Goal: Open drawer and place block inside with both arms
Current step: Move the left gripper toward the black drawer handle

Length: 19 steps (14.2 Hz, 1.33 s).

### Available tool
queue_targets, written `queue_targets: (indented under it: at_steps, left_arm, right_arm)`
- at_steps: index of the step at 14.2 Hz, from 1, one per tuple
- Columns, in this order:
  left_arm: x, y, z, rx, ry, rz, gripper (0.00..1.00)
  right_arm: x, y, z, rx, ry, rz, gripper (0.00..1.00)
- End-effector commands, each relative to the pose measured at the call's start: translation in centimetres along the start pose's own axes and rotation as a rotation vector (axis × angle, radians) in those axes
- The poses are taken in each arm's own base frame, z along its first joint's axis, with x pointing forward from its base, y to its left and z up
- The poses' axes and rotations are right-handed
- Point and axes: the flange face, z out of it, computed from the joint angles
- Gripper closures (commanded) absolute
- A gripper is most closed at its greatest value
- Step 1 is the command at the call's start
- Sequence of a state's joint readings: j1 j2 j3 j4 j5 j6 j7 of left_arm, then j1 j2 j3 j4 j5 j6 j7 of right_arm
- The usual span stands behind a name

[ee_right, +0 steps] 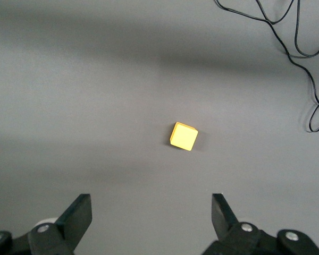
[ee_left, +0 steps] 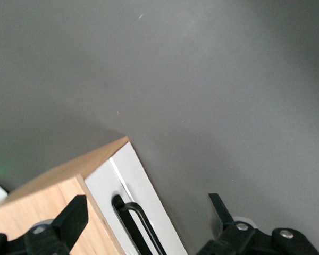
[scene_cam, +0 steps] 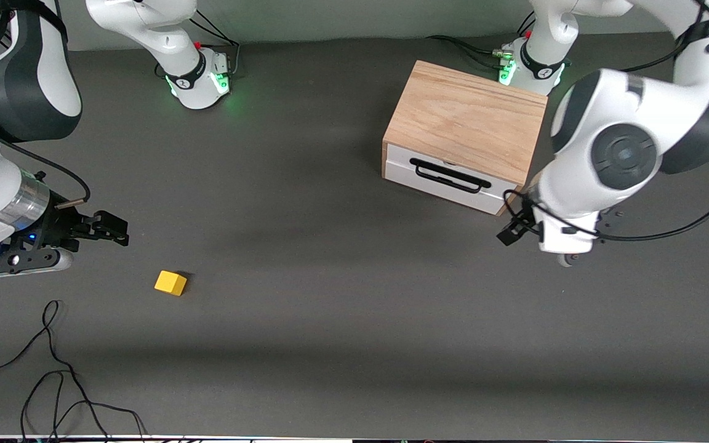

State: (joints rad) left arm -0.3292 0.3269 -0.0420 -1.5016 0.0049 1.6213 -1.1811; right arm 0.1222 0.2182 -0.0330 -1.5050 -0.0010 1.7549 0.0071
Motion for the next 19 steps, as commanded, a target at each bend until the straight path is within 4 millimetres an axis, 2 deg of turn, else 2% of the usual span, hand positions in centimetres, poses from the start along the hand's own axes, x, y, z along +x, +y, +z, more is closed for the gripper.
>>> queue_targets:
  at_steps: [1, 4, 6, 8, 11, 16, 17, 19]
  left_arm:
    - [-1.8, 1.5, 2.3, 0.059, -0.012, -0.158, 0.00]
    - [-3.5, 3.3, 5.7, 0.122, -0.011, -0.289, 0.00]
    - [-3.5, 4.3, 7.9, 0.146, -0.024, -0.360, 0.01]
    - [-4.1, 5.1, 9.6, 0.153, -0.112, -0.398, 0.01]
    - [-4.3, 5.4, 11.0, 0.175, -0.189, -0.414, 0.01]
    - [-7.5, 5.7, 15.4, 0.259, -0.215, -0.378, 0.01]
    - [-8.4, 5.7, 16.0, 0.272, -0.211, -0.366, 0.01]
    - [-8.7, 5.2, 16.7, 0.293, -0.212, -0.365, 0.01]
  right_arm:
    - [0.0, 0.2, 0.0, 0.009, -0.001, -0.017, 0.00]
    - [0.0, 0.1, 0.1, 0.009, -0.004, -0.019, 0.00]
    - [0.0, 0.1, 0.1, 0.009, -0.004, -0.019, 0.00]
    - [0.0, 0.1, 0.1, 0.009, -0.004, -0.019, 0.00]
    - [0.0, 0.0, 0.0, 0.009, -0.002, -0.020, 0.00]
    - [0.0, -0.1, 0.0, 0.009, -0.002, -0.022, 0.00]
    - [0.0, -0.1, 0.0, 0.009, -0.002, -0.022, 0.00]
    - [-0.1, -0.2, 0.0, 0.009, -0.004, -0.024, 0.00]
